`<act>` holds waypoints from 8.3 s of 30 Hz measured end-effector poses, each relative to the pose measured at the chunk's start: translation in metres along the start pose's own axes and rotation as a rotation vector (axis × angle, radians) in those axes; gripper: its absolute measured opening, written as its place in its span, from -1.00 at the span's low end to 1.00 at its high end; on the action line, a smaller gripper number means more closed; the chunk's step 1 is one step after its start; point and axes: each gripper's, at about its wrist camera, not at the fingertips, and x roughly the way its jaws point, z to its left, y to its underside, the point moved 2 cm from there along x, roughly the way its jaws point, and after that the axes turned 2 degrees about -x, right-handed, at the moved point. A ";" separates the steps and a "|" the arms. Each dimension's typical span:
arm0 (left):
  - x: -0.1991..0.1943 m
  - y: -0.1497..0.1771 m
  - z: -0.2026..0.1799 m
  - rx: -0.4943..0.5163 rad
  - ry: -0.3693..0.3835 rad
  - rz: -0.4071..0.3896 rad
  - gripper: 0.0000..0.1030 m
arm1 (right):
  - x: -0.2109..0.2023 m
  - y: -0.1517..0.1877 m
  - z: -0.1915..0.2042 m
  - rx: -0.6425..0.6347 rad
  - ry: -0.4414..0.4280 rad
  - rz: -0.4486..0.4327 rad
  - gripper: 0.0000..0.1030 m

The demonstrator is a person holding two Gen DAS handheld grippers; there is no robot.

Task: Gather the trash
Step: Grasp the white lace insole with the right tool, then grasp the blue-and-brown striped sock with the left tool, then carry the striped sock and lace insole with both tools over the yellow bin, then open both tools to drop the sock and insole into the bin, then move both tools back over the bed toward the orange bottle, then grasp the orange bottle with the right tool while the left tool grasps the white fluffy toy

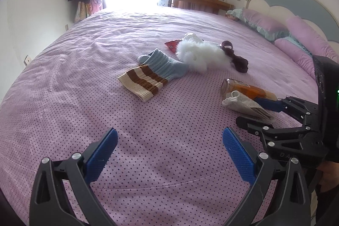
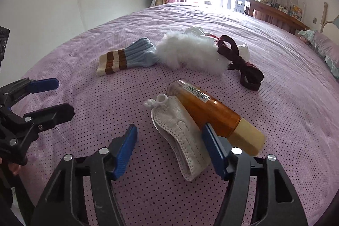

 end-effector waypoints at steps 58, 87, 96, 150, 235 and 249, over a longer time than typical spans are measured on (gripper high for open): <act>-0.035 -0.016 -0.021 0.029 0.147 -0.053 -0.73 | -0.106 0.039 -0.019 0.237 -0.236 -0.185 -0.62; -0.077 0.132 -0.300 0.407 0.639 0.197 -0.73 | -0.304 0.265 -0.094 0.534 0.169 -0.283 -0.62; -0.065 0.197 -0.388 0.573 0.717 0.317 -0.73 | -0.329 0.374 -0.117 0.762 0.285 -0.229 -0.62; 0.024 0.317 -0.467 0.687 0.672 0.679 0.73 | -0.263 0.520 -0.147 0.979 0.357 0.189 0.13; 0.034 -0.028 -0.045 0.069 -0.026 0.028 0.92 | 0.026 -0.028 -0.038 -0.407 -0.334 0.144 -0.04; 0.062 -0.055 -0.055 0.071 -0.013 0.019 0.92 | -0.014 -0.016 -0.077 -0.143 -0.316 0.030 -0.38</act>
